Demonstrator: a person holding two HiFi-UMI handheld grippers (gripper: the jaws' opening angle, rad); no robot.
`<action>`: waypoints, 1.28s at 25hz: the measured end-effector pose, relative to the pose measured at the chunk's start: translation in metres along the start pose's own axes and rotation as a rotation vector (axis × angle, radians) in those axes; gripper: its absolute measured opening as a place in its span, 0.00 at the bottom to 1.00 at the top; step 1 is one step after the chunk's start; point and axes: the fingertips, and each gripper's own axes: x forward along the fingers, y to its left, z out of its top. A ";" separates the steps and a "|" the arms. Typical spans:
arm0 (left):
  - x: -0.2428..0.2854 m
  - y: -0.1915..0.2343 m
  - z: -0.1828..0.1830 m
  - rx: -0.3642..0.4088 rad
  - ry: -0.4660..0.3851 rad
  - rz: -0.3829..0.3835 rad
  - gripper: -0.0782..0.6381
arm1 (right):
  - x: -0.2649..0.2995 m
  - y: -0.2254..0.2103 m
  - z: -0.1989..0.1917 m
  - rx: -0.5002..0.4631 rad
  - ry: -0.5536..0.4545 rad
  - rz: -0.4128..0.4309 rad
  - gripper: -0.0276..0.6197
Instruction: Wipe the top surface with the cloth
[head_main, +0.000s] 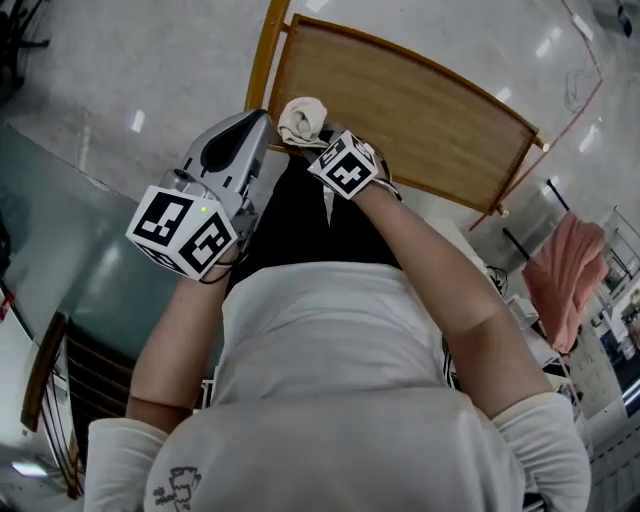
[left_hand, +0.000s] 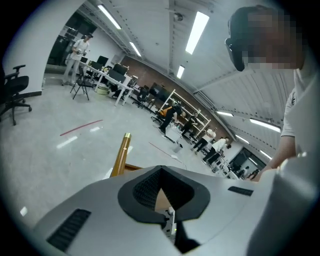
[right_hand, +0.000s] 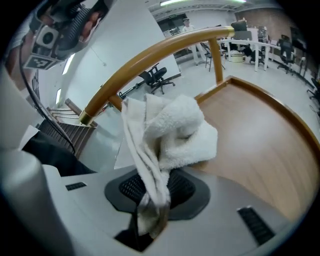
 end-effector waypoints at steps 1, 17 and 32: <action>0.008 -0.007 0.000 0.019 0.022 -0.025 0.12 | -0.005 -0.004 -0.008 0.027 -0.010 -0.015 0.20; 0.109 -0.170 -0.051 0.225 0.221 -0.236 0.12 | -0.150 -0.103 -0.220 0.401 -0.112 -0.285 0.20; 0.177 -0.288 -0.089 0.262 0.236 -0.317 0.12 | -0.265 -0.170 -0.379 0.720 -0.054 -0.479 0.20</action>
